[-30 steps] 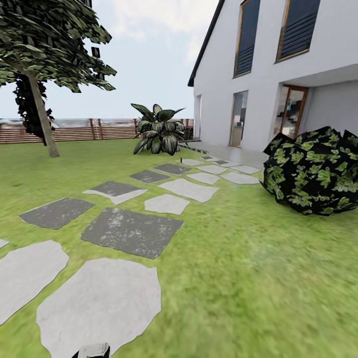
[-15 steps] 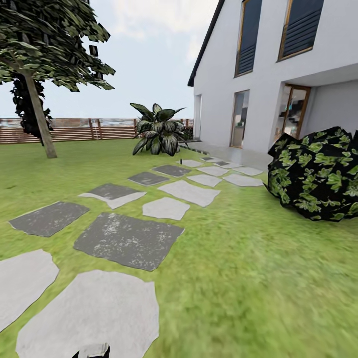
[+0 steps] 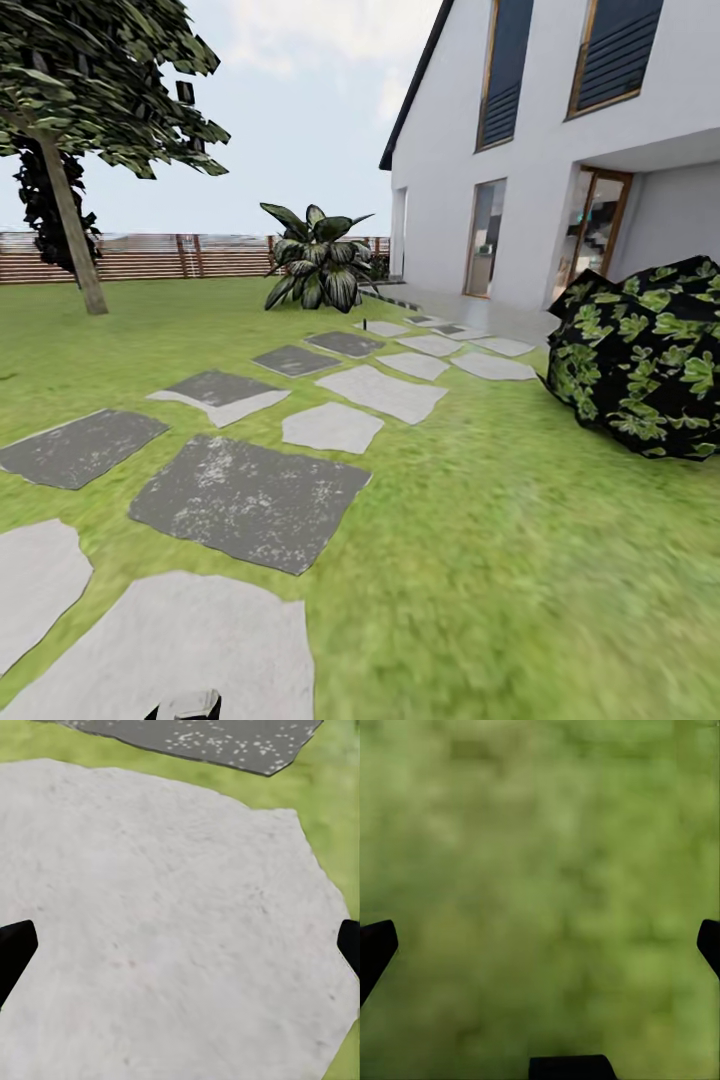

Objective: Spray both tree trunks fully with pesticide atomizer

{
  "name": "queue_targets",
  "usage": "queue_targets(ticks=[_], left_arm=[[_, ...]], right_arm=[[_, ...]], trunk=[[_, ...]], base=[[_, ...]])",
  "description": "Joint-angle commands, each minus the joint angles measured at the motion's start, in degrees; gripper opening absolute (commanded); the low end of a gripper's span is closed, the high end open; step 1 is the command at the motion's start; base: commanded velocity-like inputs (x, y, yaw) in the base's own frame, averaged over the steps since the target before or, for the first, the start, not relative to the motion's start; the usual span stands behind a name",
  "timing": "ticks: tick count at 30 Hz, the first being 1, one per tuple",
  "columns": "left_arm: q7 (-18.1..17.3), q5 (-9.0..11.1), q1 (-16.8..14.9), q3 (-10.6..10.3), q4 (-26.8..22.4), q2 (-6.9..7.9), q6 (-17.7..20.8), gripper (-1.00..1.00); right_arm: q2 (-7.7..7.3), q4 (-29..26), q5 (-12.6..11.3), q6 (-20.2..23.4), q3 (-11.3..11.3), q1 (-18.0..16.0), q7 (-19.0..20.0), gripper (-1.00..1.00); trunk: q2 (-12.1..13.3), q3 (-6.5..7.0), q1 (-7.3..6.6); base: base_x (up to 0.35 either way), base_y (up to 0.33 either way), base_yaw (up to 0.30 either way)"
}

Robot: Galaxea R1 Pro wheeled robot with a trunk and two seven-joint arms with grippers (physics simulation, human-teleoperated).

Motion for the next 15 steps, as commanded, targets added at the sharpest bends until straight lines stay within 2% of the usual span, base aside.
queue_targets(ticks=[1,15], left_arm=[[0.0,0.0,0.02,0.0,0.0,0.0,0.02,1.0],[0.0,0.0,-0.02,0.0,0.03,0.0,0.02,1.0]], right_arm=[[0.0,0.0,0.0,0.0,0.0,0.0,0.0,1.0],[0.0,0.0,0.0,0.0,0.0,0.0,0.01,1.0]], trunk=[[0.0,0.0,0.0],[0.0,0.0,0.0]], base=[[0.329,0.0,0.0],[0.329,0.0,0.0]])
